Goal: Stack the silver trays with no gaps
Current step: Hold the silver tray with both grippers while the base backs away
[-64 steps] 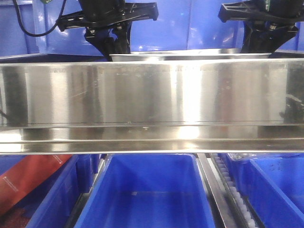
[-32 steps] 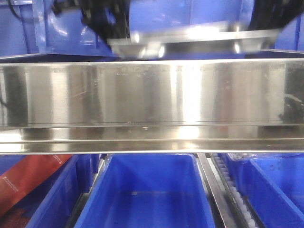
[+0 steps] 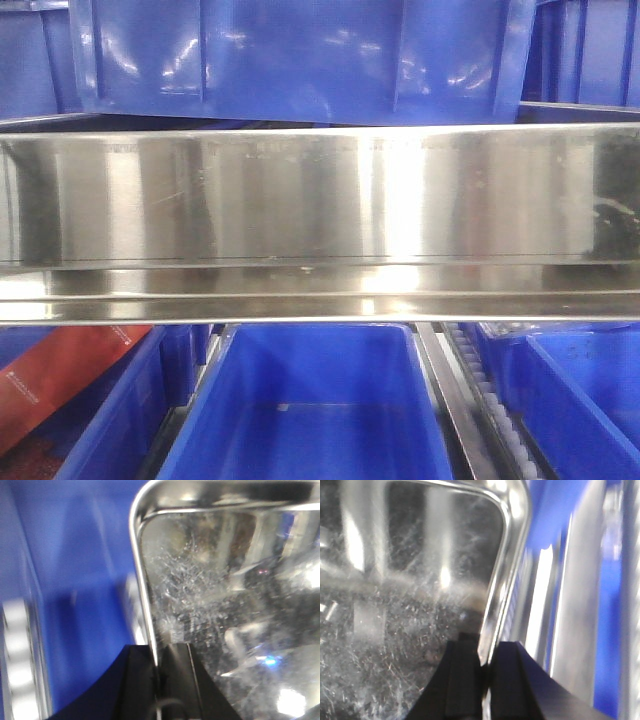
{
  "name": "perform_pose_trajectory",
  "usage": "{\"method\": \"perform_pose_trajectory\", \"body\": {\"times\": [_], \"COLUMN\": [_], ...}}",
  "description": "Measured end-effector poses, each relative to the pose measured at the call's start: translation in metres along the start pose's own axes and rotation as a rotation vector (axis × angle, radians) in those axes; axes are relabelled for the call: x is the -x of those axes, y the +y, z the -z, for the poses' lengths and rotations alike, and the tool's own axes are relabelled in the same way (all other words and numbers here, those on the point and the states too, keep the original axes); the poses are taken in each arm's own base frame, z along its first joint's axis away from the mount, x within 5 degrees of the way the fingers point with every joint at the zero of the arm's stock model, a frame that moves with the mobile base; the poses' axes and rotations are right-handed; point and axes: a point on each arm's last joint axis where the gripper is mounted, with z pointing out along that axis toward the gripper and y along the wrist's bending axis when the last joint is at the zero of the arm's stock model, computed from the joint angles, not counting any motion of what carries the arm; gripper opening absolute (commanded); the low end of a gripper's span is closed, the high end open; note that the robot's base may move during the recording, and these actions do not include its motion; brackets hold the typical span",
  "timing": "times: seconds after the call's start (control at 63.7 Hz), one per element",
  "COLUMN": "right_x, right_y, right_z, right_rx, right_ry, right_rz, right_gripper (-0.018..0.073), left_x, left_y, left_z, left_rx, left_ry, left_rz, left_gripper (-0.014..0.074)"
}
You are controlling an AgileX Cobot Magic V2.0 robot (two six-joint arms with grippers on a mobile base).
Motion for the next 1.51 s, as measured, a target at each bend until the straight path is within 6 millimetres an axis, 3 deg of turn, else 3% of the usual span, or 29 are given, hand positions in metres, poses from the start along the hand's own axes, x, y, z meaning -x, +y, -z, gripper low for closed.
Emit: {"method": "perform_pose_trajectory", "body": {"times": [0.173,0.534,1.507], "right_x": [0.024,0.054,0.055], "right_y": [0.004,0.006,0.006], "right_z": [0.021,0.037,0.038], "right_rx": [0.008,0.008,0.013], "right_ry": [-0.163,-0.476,-0.494], "right_rz": [0.016,0.023,0.019], "right_gripper": [-0.0080,-0.0080,-0.0080], "left_x": [0.016,0.040,0.045], "left_y": [-0.002,-0.002,-0.002], "left_z": [0.024,0.034,0.037], "left_rx": [-0.020,-0.001,0.015], "left_ry": [-0.185,-0.476,-0.536], "left_rz": [-0.025,-0.134,-0.175], "left_gripper": [-0.0019,-0.0019,-0.0019]}}
